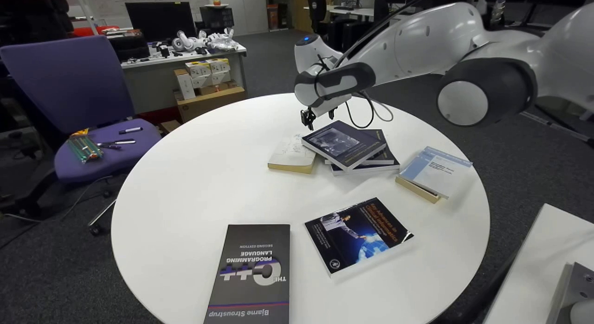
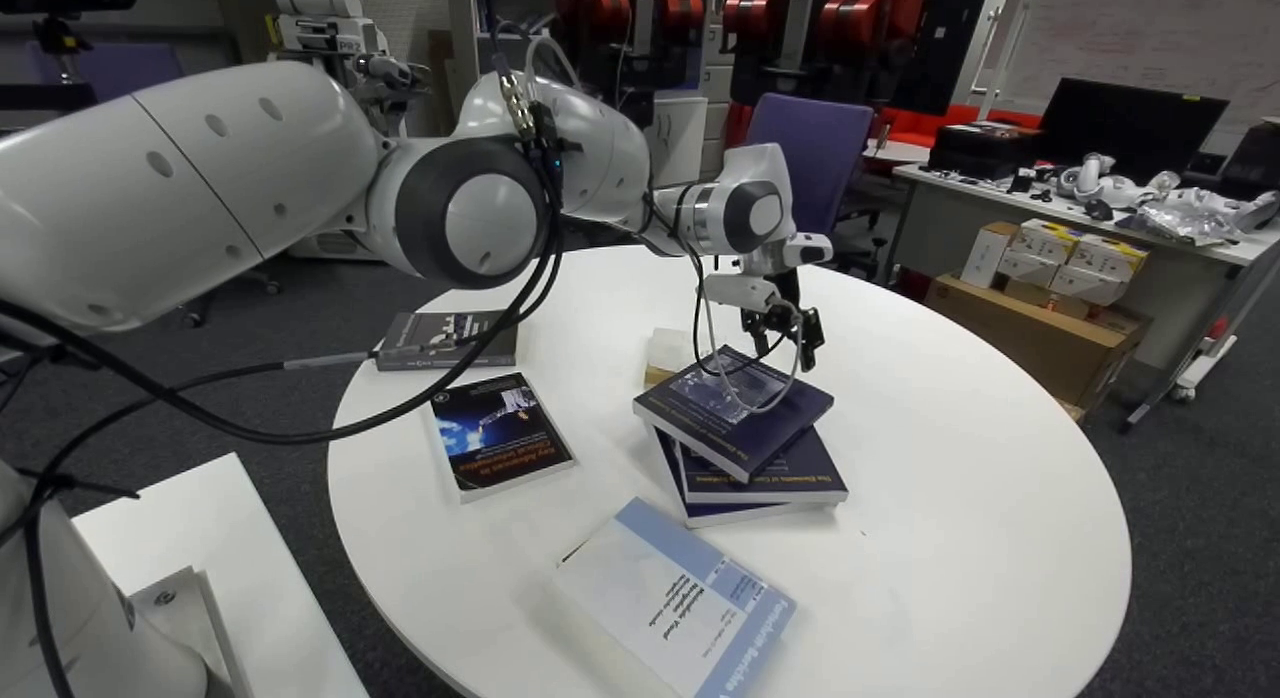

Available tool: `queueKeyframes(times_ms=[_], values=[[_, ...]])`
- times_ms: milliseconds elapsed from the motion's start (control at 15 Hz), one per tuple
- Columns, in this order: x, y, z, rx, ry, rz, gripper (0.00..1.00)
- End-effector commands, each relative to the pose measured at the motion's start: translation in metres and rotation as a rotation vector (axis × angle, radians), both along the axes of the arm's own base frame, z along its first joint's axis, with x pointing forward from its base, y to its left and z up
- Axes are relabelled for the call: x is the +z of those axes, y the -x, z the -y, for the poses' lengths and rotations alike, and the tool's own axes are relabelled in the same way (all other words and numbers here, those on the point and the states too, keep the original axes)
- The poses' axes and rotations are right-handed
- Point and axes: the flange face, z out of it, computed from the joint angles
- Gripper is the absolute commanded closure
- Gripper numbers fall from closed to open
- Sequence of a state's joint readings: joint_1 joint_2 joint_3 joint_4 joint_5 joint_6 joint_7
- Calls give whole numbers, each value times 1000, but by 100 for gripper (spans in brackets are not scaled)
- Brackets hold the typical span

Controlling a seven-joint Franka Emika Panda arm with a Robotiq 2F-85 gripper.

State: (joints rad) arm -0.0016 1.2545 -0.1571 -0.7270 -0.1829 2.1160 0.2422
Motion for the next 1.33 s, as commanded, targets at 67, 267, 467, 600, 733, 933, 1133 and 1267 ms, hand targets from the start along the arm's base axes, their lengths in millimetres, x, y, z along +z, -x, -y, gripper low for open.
queueKeyframes(times_ms=[67,267,467,600,733,933,1133,1267], values=[[-3,-2,2,-31,-27,-1,0],[-9,0,0,-7,-45,-15,0],[-9,2,0,66,-110,-50,0],[-9,4,1,137,-186,-83,0],[-6,8,6,191,-249,-125,0],[-1,13,12,221,-305,-185,0],[2,17,17,232,-341,-217,0],[4,19,19,236,-355,-227,0]])
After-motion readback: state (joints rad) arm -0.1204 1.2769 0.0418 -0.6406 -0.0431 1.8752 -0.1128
